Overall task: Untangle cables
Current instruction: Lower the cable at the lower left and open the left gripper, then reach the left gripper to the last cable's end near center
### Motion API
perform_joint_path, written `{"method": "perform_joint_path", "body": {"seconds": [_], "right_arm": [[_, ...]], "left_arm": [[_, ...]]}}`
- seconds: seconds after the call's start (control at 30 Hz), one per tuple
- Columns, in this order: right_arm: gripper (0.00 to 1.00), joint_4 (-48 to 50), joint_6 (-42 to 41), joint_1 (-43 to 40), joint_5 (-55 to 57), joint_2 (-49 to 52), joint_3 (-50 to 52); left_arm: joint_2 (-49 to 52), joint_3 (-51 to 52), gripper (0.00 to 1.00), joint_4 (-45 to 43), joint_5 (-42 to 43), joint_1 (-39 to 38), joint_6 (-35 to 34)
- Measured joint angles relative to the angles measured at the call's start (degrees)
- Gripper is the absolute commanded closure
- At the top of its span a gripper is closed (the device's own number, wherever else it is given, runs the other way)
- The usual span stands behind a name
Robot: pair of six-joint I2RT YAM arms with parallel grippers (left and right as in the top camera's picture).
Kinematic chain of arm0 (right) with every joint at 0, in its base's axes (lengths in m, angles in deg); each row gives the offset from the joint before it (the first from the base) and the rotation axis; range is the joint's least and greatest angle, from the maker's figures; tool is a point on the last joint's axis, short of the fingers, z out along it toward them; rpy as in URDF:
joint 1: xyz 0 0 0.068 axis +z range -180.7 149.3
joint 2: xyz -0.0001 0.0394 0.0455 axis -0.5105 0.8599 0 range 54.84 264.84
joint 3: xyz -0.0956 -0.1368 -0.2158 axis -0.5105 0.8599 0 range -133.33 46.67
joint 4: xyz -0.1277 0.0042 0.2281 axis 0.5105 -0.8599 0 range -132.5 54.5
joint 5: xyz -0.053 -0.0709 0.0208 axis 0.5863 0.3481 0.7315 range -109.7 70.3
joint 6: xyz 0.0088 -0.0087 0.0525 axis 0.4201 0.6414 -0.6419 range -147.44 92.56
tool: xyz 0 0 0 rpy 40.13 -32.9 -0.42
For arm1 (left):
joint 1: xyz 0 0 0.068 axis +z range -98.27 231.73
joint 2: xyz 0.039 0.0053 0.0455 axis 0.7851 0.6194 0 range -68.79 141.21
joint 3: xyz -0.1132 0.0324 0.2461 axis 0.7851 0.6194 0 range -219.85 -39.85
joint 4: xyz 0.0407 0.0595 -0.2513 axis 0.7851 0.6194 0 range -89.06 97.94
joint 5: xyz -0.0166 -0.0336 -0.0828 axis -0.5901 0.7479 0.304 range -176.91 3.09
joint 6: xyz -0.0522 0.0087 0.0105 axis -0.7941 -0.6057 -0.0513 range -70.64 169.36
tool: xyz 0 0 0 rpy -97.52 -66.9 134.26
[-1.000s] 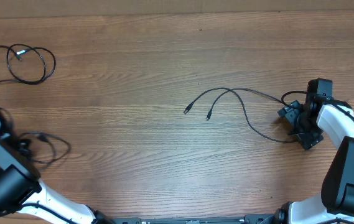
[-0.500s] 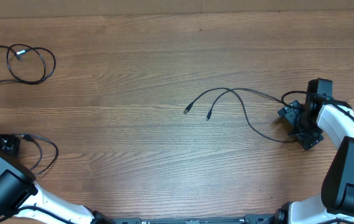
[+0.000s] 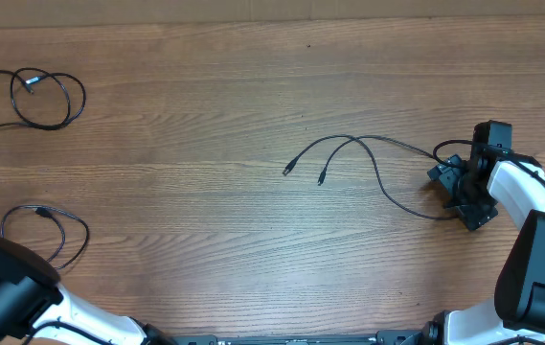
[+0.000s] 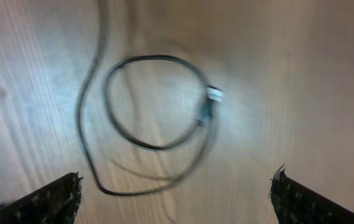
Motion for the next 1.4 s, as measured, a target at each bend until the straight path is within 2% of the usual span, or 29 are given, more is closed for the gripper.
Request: {"method": "perform_joint_path", "body": {"seconds": [0.17, 0.33, 0.53, 0.67, 1.13, 1.4], "right_arm": [[0.00, 0.0, 0.0, 0.0, 0.0, 0.0, 0.0], [0.00, 0.0, 0.0, 0.0, 0.0, 0.0, 0.0], [0.00, 0.0, 0.0, 0.0, 0.0, 0.0, 0.0], [0.00, 0.0, 0.0, 0.0, 0.0, 0.0, 0.0], [0.00, 0.3, 0.1, 0.0, -0.8, 0.0, -0.1], [0.00, -5.5, 5.3, 0.0, -11.5, 0.0, -1.1]], "left_arm": [[-6.8, -1.4, 0.03, 0.0, 1.8, -6.9, 1.8], [-12.5, -1.8, 0.05, 0.0, 2.0, -18.4, 2.6], [-13.8, -2.0, 0.03, 1.2, 0.4, -32.9, 1.5], [-13.8, -2.0, 0.01, 1.3, -0.6, -39.4, 1.0], [-13.8, -2.0, 0.00, 4.6, -1.0, -50.0, 0.7], [-13.8, -2.0, 0.00, 4.6, -1.0, -54.9, 0.7]]}}
